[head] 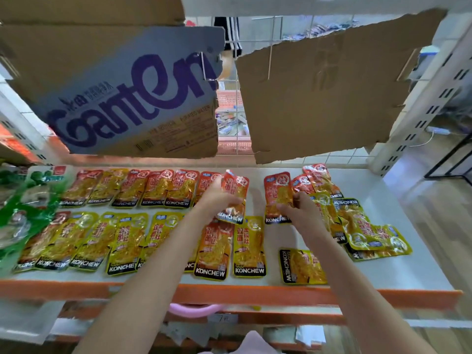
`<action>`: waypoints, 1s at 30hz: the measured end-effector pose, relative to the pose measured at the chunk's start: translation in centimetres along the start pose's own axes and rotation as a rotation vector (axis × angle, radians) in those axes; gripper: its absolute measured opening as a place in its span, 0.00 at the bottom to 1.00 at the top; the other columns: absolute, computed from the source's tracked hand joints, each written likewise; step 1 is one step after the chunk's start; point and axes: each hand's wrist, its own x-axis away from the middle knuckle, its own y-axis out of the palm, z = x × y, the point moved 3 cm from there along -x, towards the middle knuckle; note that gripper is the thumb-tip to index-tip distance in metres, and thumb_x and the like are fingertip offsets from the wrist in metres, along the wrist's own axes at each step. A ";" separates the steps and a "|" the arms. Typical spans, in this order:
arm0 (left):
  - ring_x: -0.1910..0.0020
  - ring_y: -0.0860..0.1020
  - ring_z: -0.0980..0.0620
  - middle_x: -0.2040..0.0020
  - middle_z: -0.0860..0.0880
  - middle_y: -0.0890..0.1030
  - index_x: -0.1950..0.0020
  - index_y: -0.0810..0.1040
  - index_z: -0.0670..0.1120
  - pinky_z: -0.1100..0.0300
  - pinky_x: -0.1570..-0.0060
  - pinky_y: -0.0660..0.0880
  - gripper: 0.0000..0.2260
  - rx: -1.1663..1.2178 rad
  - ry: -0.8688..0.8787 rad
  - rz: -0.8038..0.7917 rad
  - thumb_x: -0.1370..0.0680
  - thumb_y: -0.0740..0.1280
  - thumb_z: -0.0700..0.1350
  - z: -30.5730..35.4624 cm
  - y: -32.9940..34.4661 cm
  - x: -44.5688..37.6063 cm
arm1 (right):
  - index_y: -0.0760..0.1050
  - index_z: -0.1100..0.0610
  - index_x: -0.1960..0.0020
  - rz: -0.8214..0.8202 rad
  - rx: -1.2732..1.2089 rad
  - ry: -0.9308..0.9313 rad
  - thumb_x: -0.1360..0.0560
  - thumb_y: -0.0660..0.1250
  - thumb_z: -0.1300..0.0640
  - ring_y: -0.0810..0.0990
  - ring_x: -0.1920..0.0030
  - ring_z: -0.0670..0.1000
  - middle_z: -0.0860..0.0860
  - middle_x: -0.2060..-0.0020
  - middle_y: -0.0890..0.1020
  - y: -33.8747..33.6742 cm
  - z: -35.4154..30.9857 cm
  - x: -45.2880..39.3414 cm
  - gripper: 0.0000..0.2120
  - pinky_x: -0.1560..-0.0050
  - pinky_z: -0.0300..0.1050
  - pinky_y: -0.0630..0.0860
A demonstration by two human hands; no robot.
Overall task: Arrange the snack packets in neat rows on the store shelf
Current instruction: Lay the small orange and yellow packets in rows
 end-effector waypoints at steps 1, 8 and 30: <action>0.45 0.77 0.48 0.38 0.43 0.74 0.28 0.59 0.45 0.58 0.49 0.77 0.35 -0.051 0.021 0.037 0.29 0.72 0.35 0.1 -0.1 -1.1 | 0.71 0.57 0.53 0.001 0.055 -0.013 0.29 0.72 0.58 0.77 0.55 0.54 0.53 0.58 0.79 0.7 -0.5 -0.9 0.10 0.53 0.51 0.73; 0.32 0.63 0.41 0.32 0.40 0.61 0.31 0.67 0.46 0.51 0.36 0.64 0.25 -0.787 0.221 0.224 0.25 0.69 0.48 0.0 1.1 -3.0 | 0.71 0.63 0.47 0.014 0.557 -0.110 0.26 0.66 0.54 0.72 0.47 0.56 0.58 0.47 0.72 4.2 -1.7 -4.5 0.14 0.57 0.41 0.68; 0.38 0.67 0.42 0.40 0.41 0.71 0.36 0.70 0.41 0.53 0.40 0.61 0.17 -0.851 0.562 0.197 0.23 0.62 0.46 2.6 8.5 -2.2 | 0.69 0.55 0.35 0.254 0.991 -0.159 0.24 0.62 0.47 0.64 0.34 0.58 0.56 0.36 0.70 -5.9 0.2 -2.7 0.21 0.40 0.54 0.66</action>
